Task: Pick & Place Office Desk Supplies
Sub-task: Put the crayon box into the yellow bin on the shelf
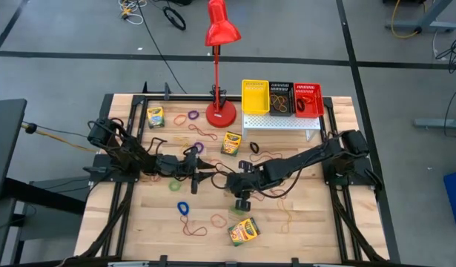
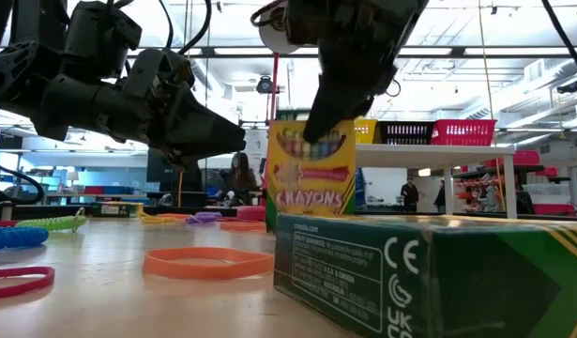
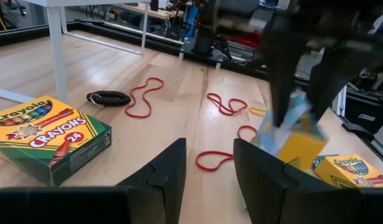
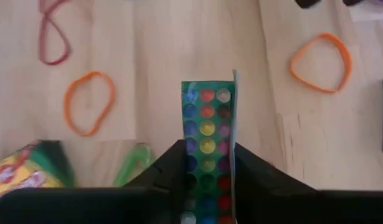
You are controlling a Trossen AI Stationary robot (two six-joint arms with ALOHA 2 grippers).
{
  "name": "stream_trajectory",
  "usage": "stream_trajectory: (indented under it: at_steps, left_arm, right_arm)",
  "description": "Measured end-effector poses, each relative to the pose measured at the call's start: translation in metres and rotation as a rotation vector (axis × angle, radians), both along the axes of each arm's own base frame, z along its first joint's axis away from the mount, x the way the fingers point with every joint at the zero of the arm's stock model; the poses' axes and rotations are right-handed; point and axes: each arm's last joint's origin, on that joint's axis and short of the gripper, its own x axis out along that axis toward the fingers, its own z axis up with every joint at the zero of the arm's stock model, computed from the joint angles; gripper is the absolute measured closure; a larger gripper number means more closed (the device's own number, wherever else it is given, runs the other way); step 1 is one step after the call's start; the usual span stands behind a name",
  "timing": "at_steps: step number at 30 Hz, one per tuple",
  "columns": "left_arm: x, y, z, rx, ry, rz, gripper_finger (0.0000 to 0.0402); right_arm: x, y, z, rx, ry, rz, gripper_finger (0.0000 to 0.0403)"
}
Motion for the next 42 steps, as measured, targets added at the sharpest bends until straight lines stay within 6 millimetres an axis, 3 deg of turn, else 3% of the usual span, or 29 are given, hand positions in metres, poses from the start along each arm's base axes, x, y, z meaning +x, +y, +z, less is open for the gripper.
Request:
stream_trajectory:
  at_steps: [4, 7, 11, 17, 21, 25, 31, 36, 42]
  left_arm:
    - [0.0, 0.0, 0.0, 0.0, 0.0, 0.0, 0.0261]
    - [0.0, 0.0, 0.0, 0.003, 0.0, 0.0, 0.0261]
    - [0.0, 0.0, 0.0, 0.008, -0.001, 0.002, 0.0261]
    - [0.0, 0.0, 0.0, -0.003, -0.002, 0.003, 0.0261]
    - [0.0, 0.0, 0.0, -0.009, -0.003, 0.007, 0.0261]
    - [0.0, 0.0, 0.0, -0.01, -0.003, 0.008, 0.0261]
    - [0.0, 0.0, 0.0, -0.009, -0.003, 0.007, 0.0261]
    - [0.0, 0.0, 0.0, -0.007, -0.002, 0.005, 0.0261]
    - [0.0, 0.0, 0.0, -0.006, -0.002, 0.007, 0.0261]
  right_arm:
    - [-0.008, -0.003, 0.026, 0.004, -0.068, 0.044, 0.031]
    - [-0.02, -0.021, 0.055, -0.036, -0.122, 0.083, 0.0304]
    - [-0.038, -0.068, 0.101, -0.116, -0.154, 0.035, 0.0307]
    - [-0.058, -0.143, 0.192, -0.324, -0.27, -0.014, 0.0304]
    - [-0.072, -0.198, 0.224, -0.449, -0.242, -0.027, 0.0304]
    - [-0.082, -0.249, 0.223, -0.459, -0.19, -0.013, 0.0303]
    - [-0.084, -0.304, 0.19, -0.391, -0.099, 0.049, 0.0303]
    - [-0.084, -0.329, 0.171, -0.38, -0.042, 0.06, 0.0303]
    - [-0.087, -0.346, 0.158, -0.354, -0.004, 0.065, 0.0303]
